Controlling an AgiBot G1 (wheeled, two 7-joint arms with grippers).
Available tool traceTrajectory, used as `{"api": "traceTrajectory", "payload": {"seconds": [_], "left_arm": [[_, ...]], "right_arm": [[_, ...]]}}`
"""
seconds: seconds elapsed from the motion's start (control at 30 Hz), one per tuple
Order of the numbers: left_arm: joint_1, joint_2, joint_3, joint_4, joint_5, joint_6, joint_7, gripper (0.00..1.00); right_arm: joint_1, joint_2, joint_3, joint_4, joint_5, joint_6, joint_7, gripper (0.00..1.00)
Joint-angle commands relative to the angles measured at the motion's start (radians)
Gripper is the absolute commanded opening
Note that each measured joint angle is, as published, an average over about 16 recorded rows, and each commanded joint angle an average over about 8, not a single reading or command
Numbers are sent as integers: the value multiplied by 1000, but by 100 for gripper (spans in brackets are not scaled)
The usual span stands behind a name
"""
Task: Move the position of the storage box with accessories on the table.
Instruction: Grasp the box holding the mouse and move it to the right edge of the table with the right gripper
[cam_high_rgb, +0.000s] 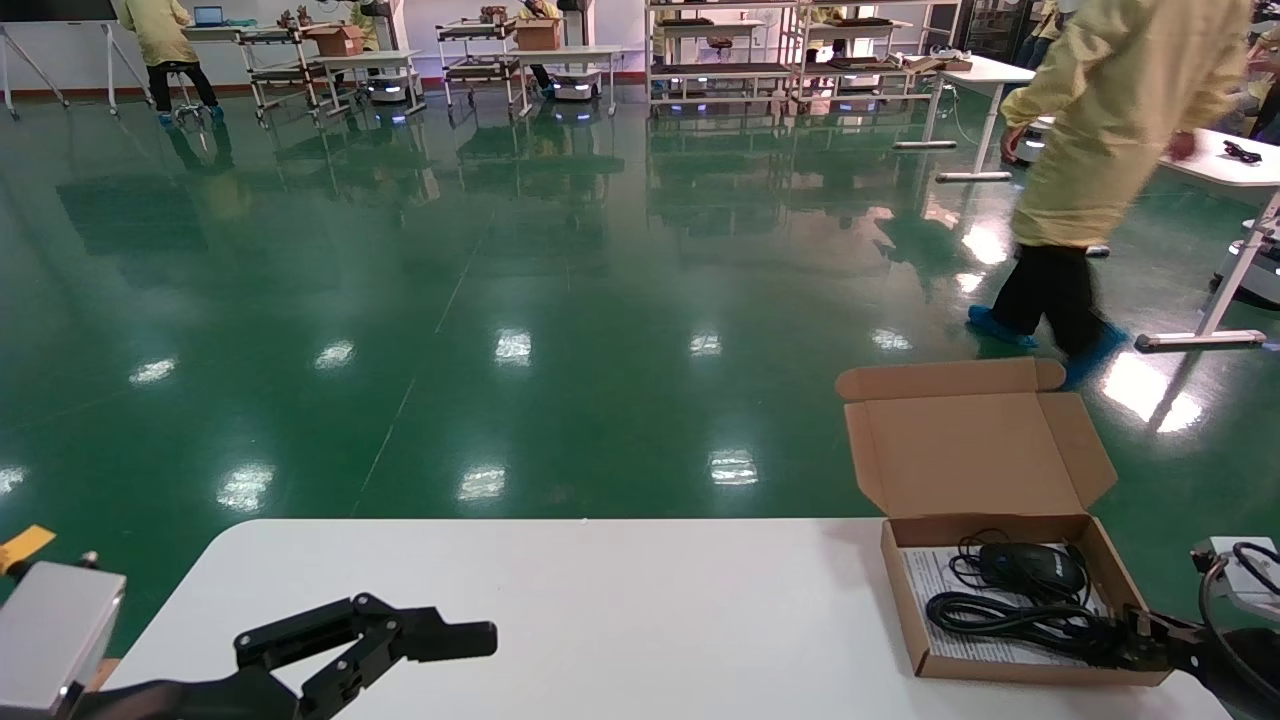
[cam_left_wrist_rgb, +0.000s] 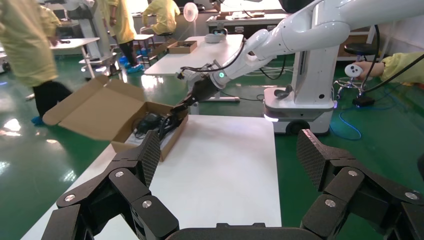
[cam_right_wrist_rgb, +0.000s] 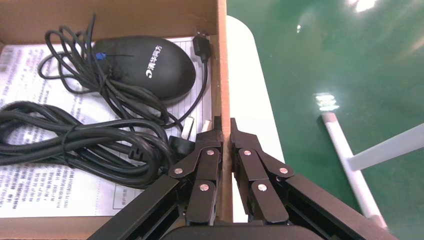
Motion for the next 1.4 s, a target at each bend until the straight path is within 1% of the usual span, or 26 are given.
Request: {"api": "traceTrajectory", "payload": {"seconds": [0.03, 0.23, 0.5, 0.57, 0.6, 0.8, 0.83, 0.87, 1.17, 1.4], "left_arm": [[0, 0, 0, 0, 0, 0, 0, 100], [0, 0, 0, 0, 0, 0, 0, 100], [0, 0, 0, 0, 0, 0, 0, 100], [0, 0, 0, 0, 0, 0, 0, 100], [0, 0, 0, 0, 0, 0, 0, 100], [0, 0, 0, 0, 0, 0, 0, 100], [0, 0, 0, 0, 0, 0, 0, 100], [0, 0, 0, 0, 0, 0, 0, 100], [0, 0, 0, 0, 0, 0, 0, 100], [0, 0, 0, 0, 0, 0, 0, 100]], "right_arm": [[1, 0, -10, 1, -15, 0, -11, 0], [6, 18, -28, 3, -40, -9, -38, 0], [8, 41, -32, 1, -46, -26, -50, 0], [8, 43, -31, 1, -46, -30, -51, 3], [8, 44, -31, 1, -45, -31, -52, 9], [6, 48, -31, 0, -45, -36, -56, 84], [6, 48, -31, 1, -45, -36, -57, 94], [6, 49, -31, 1, -44, -35, -58, 100], [4, 59, -20, 6, -29, -32, -67, 100], [-2, 66, 4, 17, 6, -30, -76, 100]]}}
